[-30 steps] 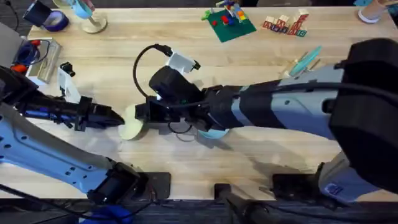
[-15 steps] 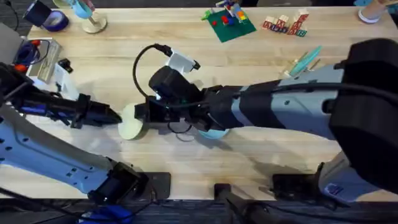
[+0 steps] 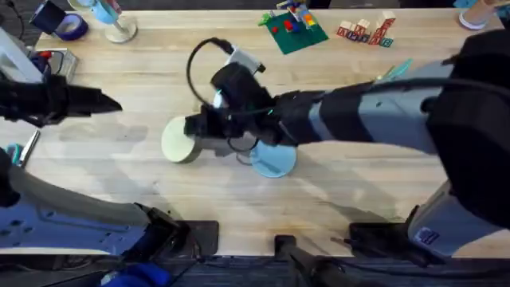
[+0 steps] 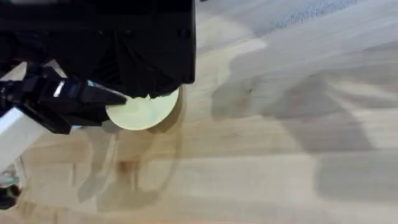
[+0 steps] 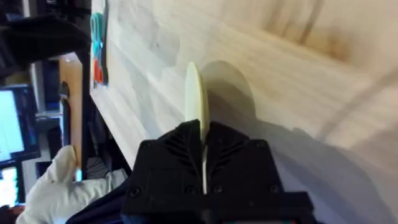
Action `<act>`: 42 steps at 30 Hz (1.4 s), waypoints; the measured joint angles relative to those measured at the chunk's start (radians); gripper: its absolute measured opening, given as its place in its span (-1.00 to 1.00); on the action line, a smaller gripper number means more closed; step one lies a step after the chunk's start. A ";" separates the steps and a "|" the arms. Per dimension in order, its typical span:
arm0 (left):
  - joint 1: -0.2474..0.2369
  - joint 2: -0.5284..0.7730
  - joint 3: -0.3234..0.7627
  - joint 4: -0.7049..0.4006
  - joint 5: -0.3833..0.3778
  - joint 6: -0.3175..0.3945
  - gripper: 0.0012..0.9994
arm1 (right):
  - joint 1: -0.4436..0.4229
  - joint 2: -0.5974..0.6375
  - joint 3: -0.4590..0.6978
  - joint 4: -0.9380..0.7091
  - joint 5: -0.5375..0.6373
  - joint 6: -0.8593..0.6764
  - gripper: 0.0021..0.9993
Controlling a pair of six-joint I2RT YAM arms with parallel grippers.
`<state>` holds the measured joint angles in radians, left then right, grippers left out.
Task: Pick up the plates from the table one by one and place each into a slot on the dish rack.
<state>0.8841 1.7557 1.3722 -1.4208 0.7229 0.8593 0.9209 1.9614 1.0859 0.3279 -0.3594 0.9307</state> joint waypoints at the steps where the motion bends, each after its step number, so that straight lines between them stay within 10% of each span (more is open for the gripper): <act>1: -0.001 -0.012 0.005 0.000 0.018 0.000 -0.93 | -0.017 0.000 0.000 0.000 -0.019 -0.010 -0.94; 12: -0.105 -0.146 0.048 0.011 0.076 -0.010 -0.93 | -0.264 -0.157 0.014 -0.152 -0.157 -0.177 -0.94; 21: -0.266 -0.188 0.182 0.046 -0.105 -0.146 -0.93 | -0.421 -0.292 0.216 -0.621 -0.118 -0.390 -0.94; 39: -0.604 -0.195 0.532 0.166 -0.683 -0.369 -0.91 | -0.509 -0.391 0.793 -1.553 0.521 -0.484 -0.94; 42: -0.663 -0.196 0.534 0.197 -0.704 -0.372 -0.47 | -0.512 -0.391 0.844 -1.654 0.633 -0.448 -0.94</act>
<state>0.2207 1.5600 1.9064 -1.2233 0.0190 0.4876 0.4089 1.5700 1.9299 -1.3264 0.2733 0.4832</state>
